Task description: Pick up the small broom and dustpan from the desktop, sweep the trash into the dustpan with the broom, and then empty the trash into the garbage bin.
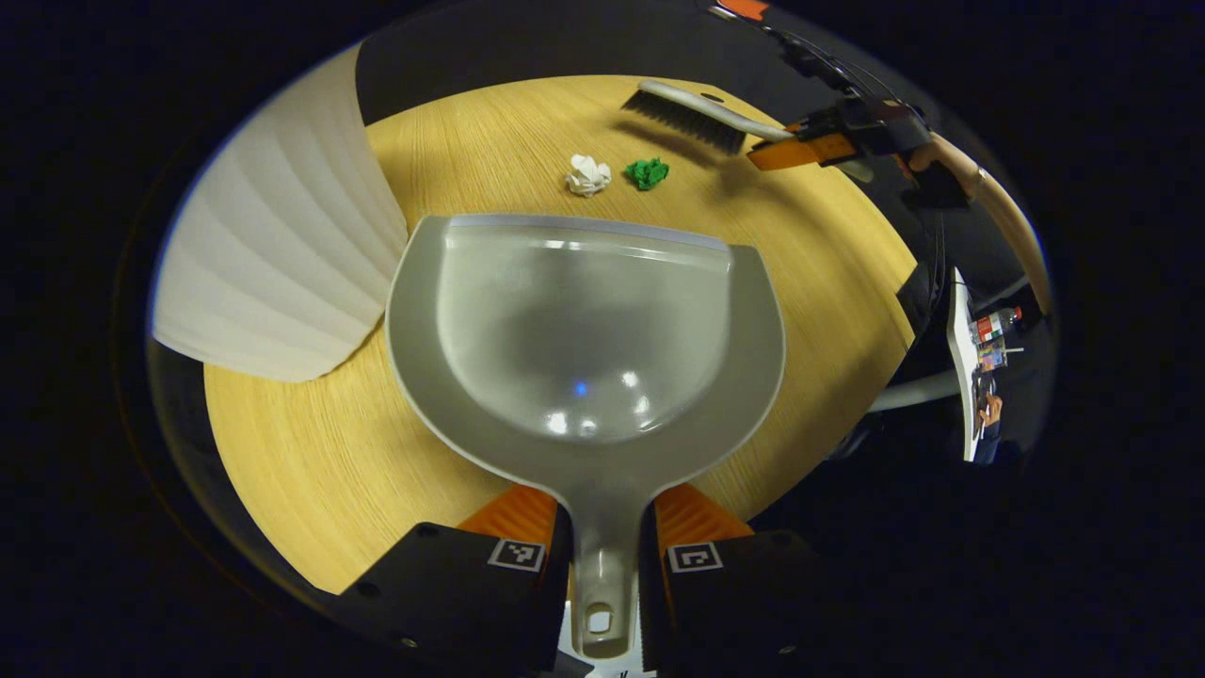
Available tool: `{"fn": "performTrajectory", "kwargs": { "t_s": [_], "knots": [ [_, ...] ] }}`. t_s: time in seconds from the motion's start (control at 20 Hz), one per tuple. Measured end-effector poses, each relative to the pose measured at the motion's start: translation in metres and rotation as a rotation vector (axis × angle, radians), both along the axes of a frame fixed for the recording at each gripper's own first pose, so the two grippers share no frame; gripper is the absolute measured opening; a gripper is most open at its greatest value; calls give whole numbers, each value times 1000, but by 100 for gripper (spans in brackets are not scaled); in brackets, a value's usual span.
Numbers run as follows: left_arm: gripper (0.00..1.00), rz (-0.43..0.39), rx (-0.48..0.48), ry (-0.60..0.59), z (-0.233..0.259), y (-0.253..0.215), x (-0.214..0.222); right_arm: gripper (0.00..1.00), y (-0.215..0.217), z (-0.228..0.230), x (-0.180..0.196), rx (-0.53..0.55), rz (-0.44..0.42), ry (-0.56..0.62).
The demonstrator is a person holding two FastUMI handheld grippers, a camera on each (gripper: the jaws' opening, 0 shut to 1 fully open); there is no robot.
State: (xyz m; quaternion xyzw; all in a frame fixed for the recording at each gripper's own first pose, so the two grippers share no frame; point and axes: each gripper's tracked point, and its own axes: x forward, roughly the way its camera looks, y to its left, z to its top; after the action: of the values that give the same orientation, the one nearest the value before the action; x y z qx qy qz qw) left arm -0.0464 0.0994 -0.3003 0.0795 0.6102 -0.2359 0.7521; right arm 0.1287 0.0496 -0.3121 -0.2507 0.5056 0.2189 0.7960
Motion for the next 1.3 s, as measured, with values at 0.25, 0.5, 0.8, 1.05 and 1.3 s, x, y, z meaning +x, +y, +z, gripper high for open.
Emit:
{"fn": "performTrajectory", "kwargs": {
  "t_s": [0.25, 0.5, 0.8, 1.05, 1.3],
  "knots": [
    [33, 0, 3, 17, -5, 1, 3, 19, 36, -12, -16, -60, 232, 32],
    [33, -21, 20, 18, -1, 0, 0, 19, 80, -10, -58, 0, 394, 118],
    [33, -12, 8, 13, -2, 6, 4, 19, 96, -2, -89, 37, 471, 171],
    [33, -19, -2, 14, 0, 4, -1, 19, 88, 6, -77, 61, 348, 139],
    [33, -67, -44, -9, 48, -9, -2, 19, 14, 0, -54, 12, 3, 100]
  ]
}}
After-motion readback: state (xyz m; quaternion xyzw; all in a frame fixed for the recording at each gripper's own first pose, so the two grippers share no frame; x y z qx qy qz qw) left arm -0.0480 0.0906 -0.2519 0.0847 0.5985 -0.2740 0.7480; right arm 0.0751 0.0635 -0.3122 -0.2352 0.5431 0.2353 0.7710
